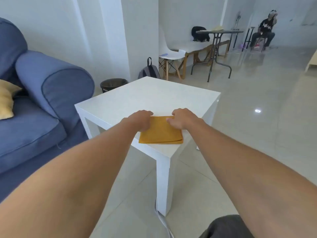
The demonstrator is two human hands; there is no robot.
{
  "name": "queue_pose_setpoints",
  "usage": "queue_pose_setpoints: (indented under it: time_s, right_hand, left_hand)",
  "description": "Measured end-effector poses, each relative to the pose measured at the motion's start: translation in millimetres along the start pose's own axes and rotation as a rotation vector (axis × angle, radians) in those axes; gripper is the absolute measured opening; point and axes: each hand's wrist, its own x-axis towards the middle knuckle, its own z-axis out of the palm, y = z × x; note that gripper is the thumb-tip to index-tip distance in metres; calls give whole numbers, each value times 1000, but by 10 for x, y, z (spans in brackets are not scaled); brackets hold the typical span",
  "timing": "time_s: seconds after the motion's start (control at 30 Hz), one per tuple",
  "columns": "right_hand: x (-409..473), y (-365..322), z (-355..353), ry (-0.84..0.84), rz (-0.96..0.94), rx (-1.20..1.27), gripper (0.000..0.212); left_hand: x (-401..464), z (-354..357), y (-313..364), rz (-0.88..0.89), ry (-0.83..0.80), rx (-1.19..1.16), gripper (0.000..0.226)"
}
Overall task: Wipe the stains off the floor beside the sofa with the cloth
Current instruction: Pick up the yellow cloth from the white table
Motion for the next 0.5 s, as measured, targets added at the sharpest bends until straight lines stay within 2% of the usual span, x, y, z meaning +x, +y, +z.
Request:
queue_pose_setpoints:
  time_s: [0.2,0.3,0.5]
  right_hand:
    - [159,19,130,9,-67,69,61]
    - [206,-13,140,28,-83,67,52]
    - [144,-125,103,135,-120,-20,36]
  left_hand:
    - [232,-23,45,-25,41,52,42]
    - [267,-78,32,-6,73,39,30]
    - [90,-154,67,8,139,-51,22]
